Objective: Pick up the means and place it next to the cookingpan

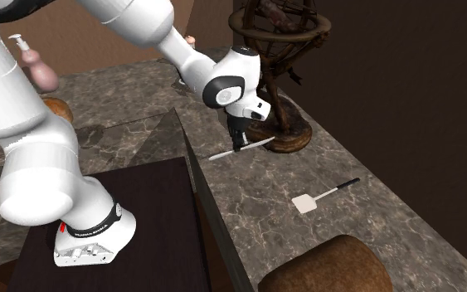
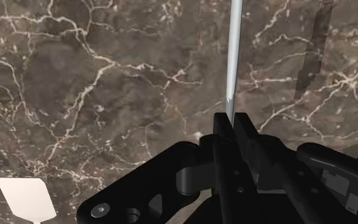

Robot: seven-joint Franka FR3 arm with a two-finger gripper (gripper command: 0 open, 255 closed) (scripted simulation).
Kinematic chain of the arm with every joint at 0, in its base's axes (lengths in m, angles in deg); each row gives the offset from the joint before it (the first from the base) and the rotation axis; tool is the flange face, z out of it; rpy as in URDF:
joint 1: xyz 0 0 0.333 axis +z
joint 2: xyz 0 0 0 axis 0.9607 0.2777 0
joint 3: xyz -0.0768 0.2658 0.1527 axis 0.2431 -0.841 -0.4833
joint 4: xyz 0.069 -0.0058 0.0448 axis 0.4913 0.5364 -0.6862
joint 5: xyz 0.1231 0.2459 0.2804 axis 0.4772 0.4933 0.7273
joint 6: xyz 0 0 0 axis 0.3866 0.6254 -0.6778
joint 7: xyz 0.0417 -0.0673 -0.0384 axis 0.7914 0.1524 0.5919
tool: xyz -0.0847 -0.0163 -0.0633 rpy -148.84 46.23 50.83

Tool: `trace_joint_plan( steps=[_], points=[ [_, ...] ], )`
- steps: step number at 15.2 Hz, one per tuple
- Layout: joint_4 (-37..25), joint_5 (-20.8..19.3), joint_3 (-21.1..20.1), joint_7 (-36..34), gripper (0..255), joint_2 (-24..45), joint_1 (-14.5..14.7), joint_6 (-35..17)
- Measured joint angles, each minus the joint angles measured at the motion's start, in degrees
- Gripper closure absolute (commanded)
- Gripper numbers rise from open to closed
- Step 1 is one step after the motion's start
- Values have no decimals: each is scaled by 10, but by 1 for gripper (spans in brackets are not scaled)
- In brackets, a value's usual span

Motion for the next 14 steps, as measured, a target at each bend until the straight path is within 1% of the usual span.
trace_joint_plan(
  steps=[3,5,14],
  points=[
    [-2,3,0,3,255,-19,-1,21],
    [-3,5,-9,-14,255,-20,9,23],
    [-55,-3,-69,-147,255,18,77,36]
  ],
)
